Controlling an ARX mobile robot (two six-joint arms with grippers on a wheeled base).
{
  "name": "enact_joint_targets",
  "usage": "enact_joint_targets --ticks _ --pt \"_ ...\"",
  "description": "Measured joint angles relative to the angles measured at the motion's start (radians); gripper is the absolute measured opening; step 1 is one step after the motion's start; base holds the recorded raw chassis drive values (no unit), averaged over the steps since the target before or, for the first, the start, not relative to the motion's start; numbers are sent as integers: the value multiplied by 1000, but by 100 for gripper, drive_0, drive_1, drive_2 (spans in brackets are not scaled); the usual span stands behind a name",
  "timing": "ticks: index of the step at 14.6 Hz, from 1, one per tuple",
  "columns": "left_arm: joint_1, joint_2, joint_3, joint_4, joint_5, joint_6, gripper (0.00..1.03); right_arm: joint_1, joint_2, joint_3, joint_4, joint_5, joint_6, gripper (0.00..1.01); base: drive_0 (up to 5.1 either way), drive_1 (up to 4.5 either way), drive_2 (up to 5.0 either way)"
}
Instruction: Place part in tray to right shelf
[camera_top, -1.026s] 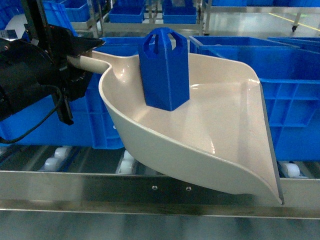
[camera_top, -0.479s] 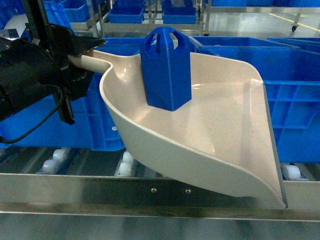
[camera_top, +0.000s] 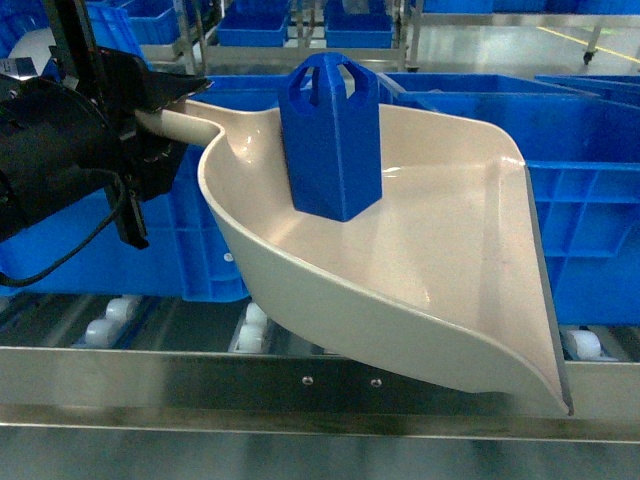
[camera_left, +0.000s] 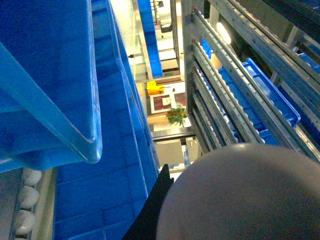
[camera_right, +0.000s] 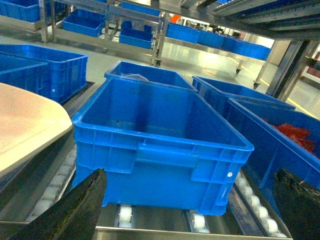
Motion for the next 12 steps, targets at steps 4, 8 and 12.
enact_joint_targets --ticks 4,8,12 --pt "0 0 0 0 0 0 12 0 0 0 0 0 0 98 0 0 0" --pt "0 0 0 0 0 0 12 0 0 0 0 0 0 98 0 0 0" --pt "0 0 0 0 0 0 12 0 0 0 0 0 0 98 0 0 0"
